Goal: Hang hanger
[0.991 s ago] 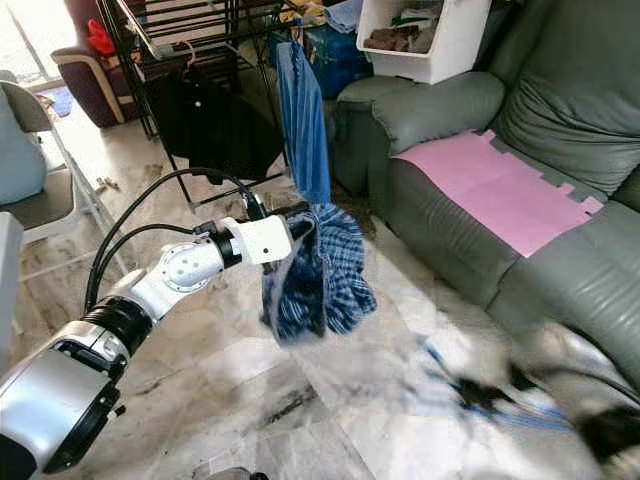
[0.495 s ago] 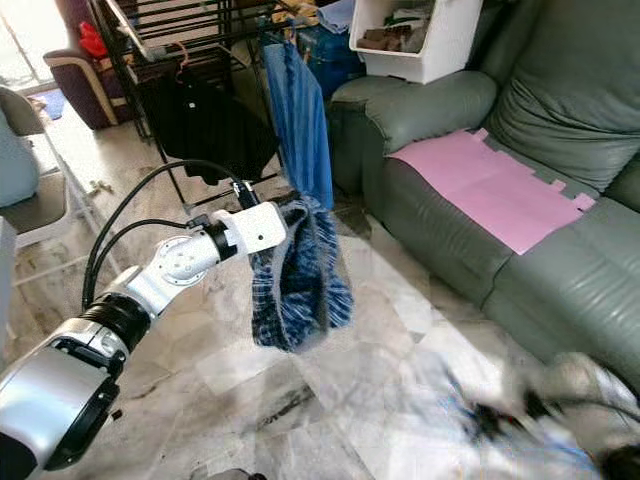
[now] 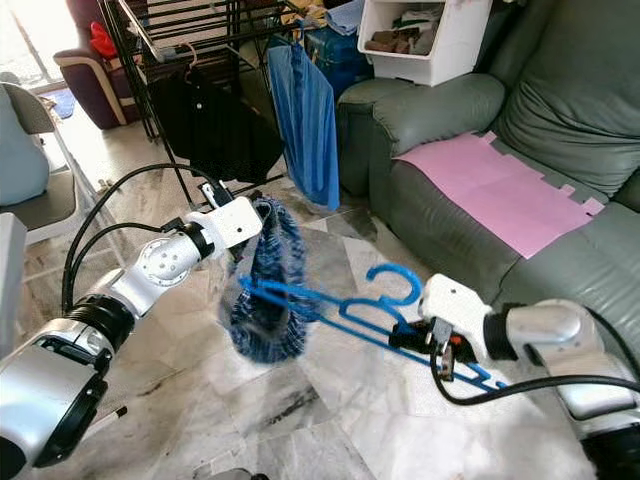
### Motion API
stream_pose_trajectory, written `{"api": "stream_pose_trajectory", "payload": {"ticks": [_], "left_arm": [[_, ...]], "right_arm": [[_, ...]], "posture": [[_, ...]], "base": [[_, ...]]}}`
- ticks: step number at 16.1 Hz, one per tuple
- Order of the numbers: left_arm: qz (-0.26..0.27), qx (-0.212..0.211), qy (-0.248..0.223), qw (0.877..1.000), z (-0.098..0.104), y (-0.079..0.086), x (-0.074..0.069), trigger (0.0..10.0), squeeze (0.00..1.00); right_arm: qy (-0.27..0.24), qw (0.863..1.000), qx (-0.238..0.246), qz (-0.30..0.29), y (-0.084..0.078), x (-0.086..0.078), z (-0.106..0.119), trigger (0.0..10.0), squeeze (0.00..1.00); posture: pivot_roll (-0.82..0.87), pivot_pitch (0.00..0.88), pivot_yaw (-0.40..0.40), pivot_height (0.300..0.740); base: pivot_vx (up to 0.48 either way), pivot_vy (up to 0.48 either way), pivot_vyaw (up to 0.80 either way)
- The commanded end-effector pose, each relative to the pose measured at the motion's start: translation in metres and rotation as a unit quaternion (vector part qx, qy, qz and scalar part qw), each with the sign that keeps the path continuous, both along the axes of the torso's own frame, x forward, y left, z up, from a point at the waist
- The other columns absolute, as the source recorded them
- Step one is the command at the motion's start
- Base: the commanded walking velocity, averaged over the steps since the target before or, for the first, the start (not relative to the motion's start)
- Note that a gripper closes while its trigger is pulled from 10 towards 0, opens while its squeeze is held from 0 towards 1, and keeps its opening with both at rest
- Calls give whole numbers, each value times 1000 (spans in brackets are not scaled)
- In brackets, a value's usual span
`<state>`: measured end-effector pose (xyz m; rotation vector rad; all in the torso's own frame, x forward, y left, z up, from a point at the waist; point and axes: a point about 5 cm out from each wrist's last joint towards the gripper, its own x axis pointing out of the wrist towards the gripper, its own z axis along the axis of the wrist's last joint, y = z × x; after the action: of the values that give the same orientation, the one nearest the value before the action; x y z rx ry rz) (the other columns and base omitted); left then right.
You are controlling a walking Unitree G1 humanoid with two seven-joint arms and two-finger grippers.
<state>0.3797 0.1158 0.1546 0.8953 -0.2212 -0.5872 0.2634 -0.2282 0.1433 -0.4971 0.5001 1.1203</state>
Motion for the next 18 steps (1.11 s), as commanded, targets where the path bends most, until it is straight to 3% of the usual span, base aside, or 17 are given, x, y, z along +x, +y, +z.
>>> {"api": "stream_pose_trajectory", "payload": {"ticks": [1, 3, 9, 18], "left_arm": [[14, 4, -7, 1000, 3, 3, 2, 10000, 0], [45, 10, 3, 999, -1, 11, 5, 10000, 0], [56, 10, 5, 998, -1, 15, 5, 10000, 0], [28, -11, -20, 999, 13, 11, 5, 10000, 0]], "right_arm": [[-5, 1000, 5, 5, 1, -2, 13, 10000, 0], [6, 1000, 1, 3, 0, -5, 11, 10000, 0], [-23, 998, -2, -60, -4, 6, 3, 10000, 0], [-9, 995, 16, -97, -10, 12, -12, 10000, 0]], "posture": [[-178, 0, 51, 740], [-180, 0, 51, 740], [-182, 0, 50, 740], [-176, 0, 49, 740]], "base": [[0, 0, 0], [0, 0, 0], [0, 0, 0], [0, 0, 0]]}}
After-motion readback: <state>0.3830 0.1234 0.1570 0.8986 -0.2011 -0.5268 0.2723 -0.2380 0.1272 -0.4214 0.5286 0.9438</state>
